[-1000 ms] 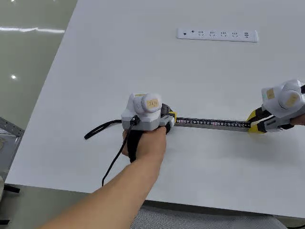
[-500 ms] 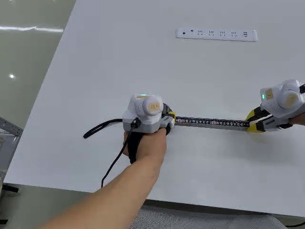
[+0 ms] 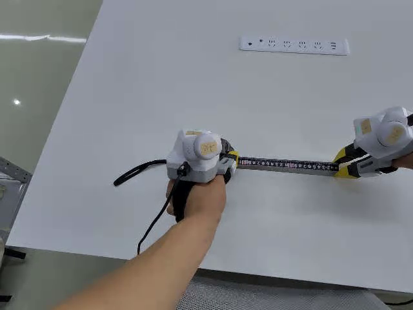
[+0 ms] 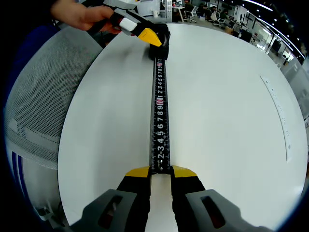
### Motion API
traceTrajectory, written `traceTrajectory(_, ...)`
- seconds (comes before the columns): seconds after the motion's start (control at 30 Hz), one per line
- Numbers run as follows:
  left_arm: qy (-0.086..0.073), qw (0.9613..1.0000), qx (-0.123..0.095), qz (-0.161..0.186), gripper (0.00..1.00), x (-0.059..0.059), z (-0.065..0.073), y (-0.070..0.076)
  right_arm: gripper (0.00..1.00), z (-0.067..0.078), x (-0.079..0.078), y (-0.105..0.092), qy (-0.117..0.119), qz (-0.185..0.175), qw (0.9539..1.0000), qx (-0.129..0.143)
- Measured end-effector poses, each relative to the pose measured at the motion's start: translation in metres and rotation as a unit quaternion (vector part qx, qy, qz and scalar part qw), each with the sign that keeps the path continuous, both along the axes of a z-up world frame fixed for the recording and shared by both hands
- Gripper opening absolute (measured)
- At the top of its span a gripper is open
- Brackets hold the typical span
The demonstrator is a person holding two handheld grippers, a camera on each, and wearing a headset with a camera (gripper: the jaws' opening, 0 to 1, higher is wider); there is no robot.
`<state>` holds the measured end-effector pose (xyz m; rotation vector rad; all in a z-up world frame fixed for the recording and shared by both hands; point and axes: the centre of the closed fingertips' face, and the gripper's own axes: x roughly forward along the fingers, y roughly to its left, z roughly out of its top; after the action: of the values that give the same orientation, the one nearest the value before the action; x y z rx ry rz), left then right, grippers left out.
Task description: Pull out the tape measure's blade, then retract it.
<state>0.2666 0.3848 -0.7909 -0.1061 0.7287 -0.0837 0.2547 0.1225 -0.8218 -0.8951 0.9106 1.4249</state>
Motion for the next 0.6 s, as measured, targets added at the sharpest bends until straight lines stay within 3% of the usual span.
traceTrajectory(0.6,-0.002,1.0,-0.008,-0.004,0.56,-0.0002,0.0004,0.0006,0.12,-0.0005,0.0008,0.0104,-0.004,-0.007,0.9999,0.009)
